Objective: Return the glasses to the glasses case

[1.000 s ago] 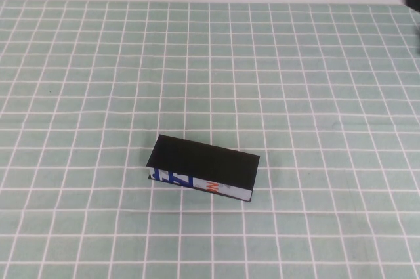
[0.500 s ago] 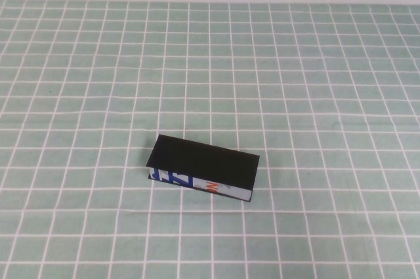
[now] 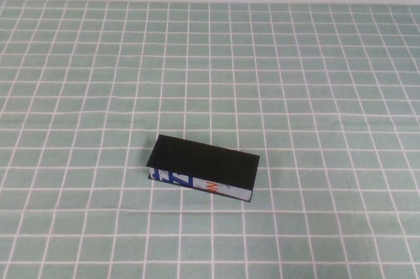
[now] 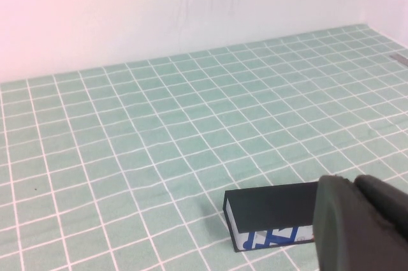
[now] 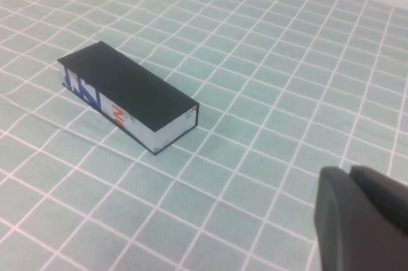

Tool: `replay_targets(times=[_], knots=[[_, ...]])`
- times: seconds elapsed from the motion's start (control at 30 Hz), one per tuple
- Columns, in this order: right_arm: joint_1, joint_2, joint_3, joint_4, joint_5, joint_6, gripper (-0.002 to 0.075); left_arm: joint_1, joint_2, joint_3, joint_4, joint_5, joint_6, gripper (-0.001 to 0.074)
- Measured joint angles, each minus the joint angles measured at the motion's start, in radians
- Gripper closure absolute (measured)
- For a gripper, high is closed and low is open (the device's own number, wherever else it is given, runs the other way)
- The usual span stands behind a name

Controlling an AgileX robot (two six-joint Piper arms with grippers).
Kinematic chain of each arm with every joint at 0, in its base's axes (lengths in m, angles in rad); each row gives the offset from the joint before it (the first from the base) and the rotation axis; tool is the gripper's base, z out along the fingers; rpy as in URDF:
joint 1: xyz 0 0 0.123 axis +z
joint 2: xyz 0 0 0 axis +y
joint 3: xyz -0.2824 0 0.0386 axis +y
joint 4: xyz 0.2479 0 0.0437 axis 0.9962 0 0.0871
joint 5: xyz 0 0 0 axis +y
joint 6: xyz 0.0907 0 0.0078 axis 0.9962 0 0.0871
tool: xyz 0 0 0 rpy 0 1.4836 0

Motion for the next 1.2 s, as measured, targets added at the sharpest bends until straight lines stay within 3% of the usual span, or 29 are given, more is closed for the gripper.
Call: replay_targets(times=[0.43,0.77,1.0,1.2], knots=[[0.0,0.0,0.0,0.0,0.013,0.0,0.0737,0.0,0.0,0.002,0.0,0.0,0.0,0.0737],[0.0,0.0,0.0,0.001,0.013,0.0,0.0737,0.0,-0.008,0.099,0.017,-0.011,0.0,0.0737],[0.0,0.0,0.0,0.001,0.013,0.0,0.0737,0.0,-0.1,0.252,0.116,-0.202,0.0,0.0737],[0.0,0.0,0.0,0.003,0.013,0.0,0.0737,0.06,-0.159,0.379,0.05,-0.275,0.0,0.0737]])
